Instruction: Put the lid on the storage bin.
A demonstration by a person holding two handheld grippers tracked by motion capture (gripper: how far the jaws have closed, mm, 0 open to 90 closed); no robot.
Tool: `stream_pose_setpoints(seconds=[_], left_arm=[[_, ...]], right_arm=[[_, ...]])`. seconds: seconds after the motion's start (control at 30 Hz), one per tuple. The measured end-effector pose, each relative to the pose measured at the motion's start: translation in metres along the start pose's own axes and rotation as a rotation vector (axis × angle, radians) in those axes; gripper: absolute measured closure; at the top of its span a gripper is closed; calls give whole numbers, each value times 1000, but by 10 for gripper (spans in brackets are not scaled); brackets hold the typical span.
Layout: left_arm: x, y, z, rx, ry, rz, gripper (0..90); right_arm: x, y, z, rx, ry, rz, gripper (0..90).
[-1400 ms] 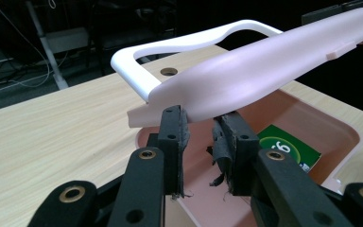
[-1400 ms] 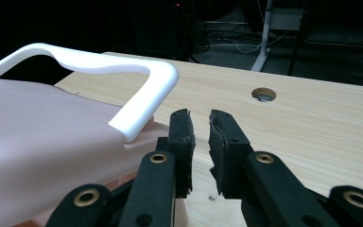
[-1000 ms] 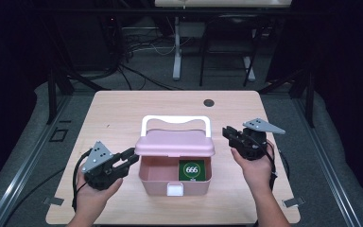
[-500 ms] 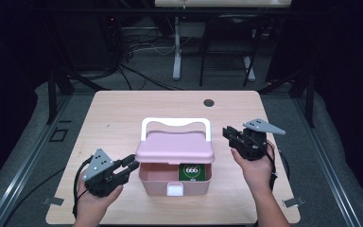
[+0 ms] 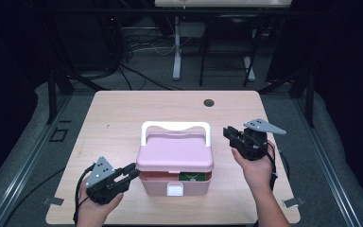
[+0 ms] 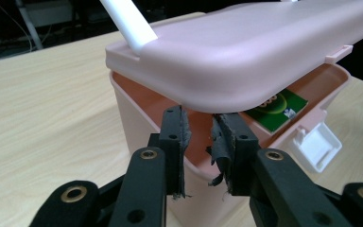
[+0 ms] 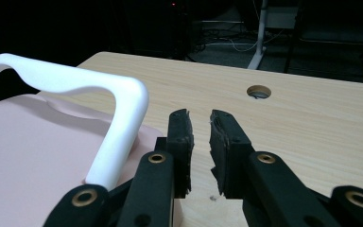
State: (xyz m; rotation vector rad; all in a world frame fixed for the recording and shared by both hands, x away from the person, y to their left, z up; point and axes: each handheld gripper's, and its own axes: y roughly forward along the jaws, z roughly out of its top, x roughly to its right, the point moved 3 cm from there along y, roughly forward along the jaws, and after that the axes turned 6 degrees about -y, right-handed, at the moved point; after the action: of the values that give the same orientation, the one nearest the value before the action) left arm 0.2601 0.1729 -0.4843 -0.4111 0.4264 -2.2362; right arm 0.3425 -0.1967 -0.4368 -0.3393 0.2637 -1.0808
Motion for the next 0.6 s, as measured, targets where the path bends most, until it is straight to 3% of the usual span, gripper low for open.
stream_pose_setpoints(seconds=[0.6], left_arm=[[0, -2, -18, -64, -30, -36, 708]], right_arm=[[2, 0, -1, -4, 3, -4, 779]])
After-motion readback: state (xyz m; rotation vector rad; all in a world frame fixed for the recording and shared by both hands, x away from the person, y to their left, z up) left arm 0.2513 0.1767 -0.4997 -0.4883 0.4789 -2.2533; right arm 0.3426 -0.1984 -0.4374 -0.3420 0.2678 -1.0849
